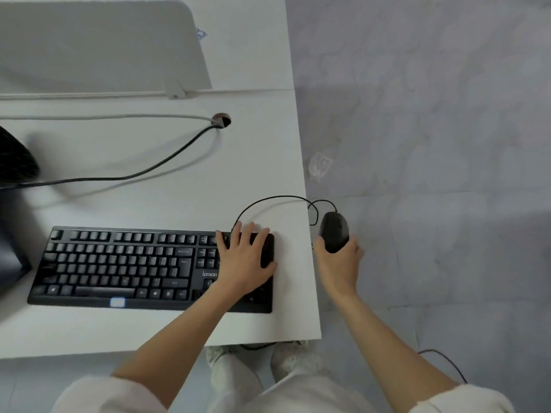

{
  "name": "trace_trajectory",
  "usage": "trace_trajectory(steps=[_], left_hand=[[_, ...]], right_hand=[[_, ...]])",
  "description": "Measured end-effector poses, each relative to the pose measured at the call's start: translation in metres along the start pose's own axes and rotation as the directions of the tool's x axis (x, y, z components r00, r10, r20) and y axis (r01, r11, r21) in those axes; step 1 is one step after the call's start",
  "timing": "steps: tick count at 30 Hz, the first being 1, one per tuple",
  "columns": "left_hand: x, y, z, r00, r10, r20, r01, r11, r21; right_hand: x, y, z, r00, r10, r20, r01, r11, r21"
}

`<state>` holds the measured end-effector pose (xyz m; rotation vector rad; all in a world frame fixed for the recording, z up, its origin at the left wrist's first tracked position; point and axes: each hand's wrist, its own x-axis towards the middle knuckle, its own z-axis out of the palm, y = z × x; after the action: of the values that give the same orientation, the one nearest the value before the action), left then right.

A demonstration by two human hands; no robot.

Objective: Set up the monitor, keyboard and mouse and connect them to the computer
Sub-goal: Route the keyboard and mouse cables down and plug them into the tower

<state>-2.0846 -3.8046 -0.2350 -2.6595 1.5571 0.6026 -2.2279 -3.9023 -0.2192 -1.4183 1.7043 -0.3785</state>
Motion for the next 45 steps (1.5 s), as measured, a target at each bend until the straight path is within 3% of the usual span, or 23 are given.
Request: trace_trajectory(steps=[3, 8, 14, 21, 27, 31, 33, 35, 38, 42, 45], left_hand=[[0.011, 0.0, -0.002, 0.999, -0.037, -0.033, 0.036, 0.999, -0.028], [0.025, -0.012, -0.006, 0.994, -0.083, -0.076, 0.07, 0.984, -0.162], [0.02, -0.024, -0.012, 0.954, -0.064, -0.291, -0.054, 0.924, -0.379], [0.007, -0.037, -0.005, 0.997, -0.014, -0.077, 0.007, 0.996, -0.086], [0.0, -0.048, -0.006, 0.996, -0.039, -0.077, 0.03, 0.993, -0.111], [0.01, -0.033, -0.014, 0.983, -0.084, -0.162, 0.054, 0.982, -0.18], [0.022, -0.015, -0.018, 0.981, -0.077, -0.177, 0.043, 0.982, -0.184], [0.038, 0.007, -0.021, 0.987, -0.057, -0.149, 0.029, 0.983, -0.18], [0.058, 0.035, -0.019, 0.997, 0.002, -0.072, -0.011, 0.993, -0.116], [0.069, 0.051, -0.007, 0.997, 0.027, -0.067, -0.03, 0.998, -0.056], [0.069, 0.047, -0.003, 0.993, 0.004, -0.116, -0.011, 0.998, -0.064]], right_hand=[[-0.017, 0.004, 0.005, 0.986, -0.163, -0.02, 0.158, 0.975, -0.154], [-0.036, 0.018, 0.019, 0.981, -0.192, 0.042, 0.195, 0.931, -0.308], [-0.047, 0.023, 0.037, 0.945, -0.306, 0.116, 0.318, 0.78, -0.538], [-0.041, 0.013, 0.042, 0.891, -0.352, 0.286, 0.45, 0.765, -0.46], [-0.044, 0.014, 0.043, 0.861, -0.368, 0.35, 0.499, 0.741, -0.448], [-0.034, 0.014, 0.037, 0.863, -0.37, 0.345, 0.482, 0.809, -0.336], [-0.027, 0.013, 0.03, 0.869, -0.352, 0.346, 0.437, 0.876, -0.206], [-0.019, 0.012, 0.02, 0.903, -0.271, 0.335, 0.298, 0.954, -0.034], [-0.006, 0.016, 0.012, 0.927, -0.167, 0.335, 0.15, 0.986, 0.076], [0.013, 0.022, 0.006, 0.92, 0.004, 0.393, -0.163, 0.914, 0.371], [0.033, 0.021, 0.0, 0.907, 0.125, 0.403, -0.309, 0.846, 0.434]])
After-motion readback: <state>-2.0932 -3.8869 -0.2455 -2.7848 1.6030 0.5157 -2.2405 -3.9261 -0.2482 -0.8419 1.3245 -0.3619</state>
